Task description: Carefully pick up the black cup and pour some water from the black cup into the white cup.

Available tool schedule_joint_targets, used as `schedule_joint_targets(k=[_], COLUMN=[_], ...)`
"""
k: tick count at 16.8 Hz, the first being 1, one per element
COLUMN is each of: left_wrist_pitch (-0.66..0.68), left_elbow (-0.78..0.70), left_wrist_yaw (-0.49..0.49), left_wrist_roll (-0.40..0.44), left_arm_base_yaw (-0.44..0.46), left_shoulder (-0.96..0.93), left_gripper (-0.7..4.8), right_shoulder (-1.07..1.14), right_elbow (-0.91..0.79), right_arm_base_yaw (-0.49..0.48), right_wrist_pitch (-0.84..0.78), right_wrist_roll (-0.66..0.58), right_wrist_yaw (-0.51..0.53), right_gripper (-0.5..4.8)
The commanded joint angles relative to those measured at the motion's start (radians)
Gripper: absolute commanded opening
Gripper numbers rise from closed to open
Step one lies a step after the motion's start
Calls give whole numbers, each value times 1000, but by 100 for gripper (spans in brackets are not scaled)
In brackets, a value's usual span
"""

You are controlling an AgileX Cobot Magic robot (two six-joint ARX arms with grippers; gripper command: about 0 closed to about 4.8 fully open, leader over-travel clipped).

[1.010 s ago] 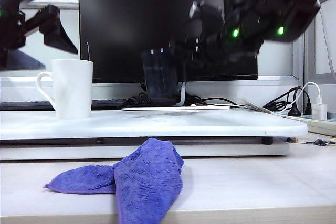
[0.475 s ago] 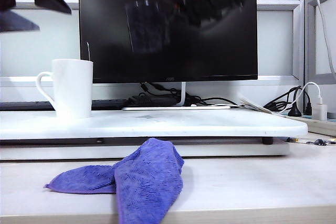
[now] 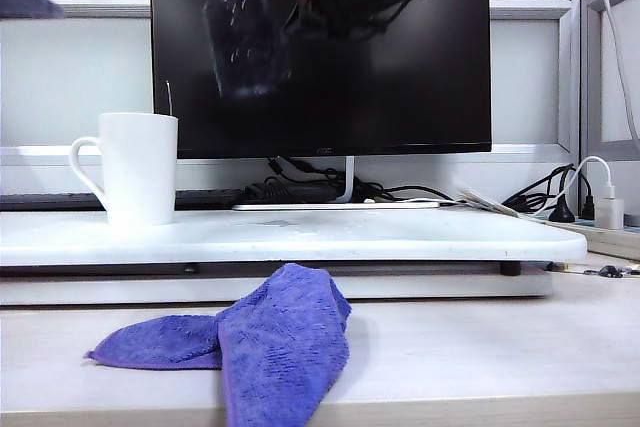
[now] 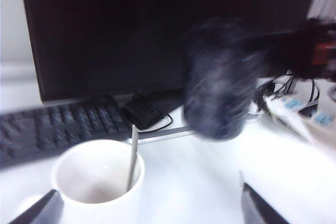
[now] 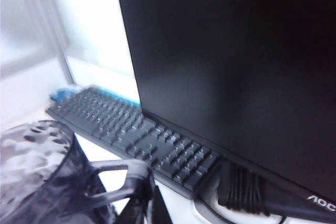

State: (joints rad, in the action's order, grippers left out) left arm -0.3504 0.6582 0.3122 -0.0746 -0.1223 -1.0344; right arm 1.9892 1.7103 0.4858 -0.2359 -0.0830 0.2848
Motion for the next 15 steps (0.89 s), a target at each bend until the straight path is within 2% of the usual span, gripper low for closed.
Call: schedule_joint_targets(k=[1,3,6,10,15], left_wrist_pitch=[102,178,266,261,269], left_elbow=[3,2,1,1,1], left_wrist_yaw=[-14,-42,-47,-47,-47], left_wrist_roll=[116,153,153,154,164], left_arm_base_yaw=[1,1,1,1,1], left_shoulder=[51,74,83,83,83], left_gripper=[479,479,479,479,479], right_shoulder=[37,76,124,156,163], right_elbow=[51,81,153,228,240], right_arm_base_yaw=[10,11,21,47,85], right_wrist_pitch=[-39,-23,11,30,55], right_wrist_roll=[52,65,134,181,283], right_wrist_yaw=[-1,-1,-9,-20,-85], right_gripper=[-7,-7,-7,-7,-7])
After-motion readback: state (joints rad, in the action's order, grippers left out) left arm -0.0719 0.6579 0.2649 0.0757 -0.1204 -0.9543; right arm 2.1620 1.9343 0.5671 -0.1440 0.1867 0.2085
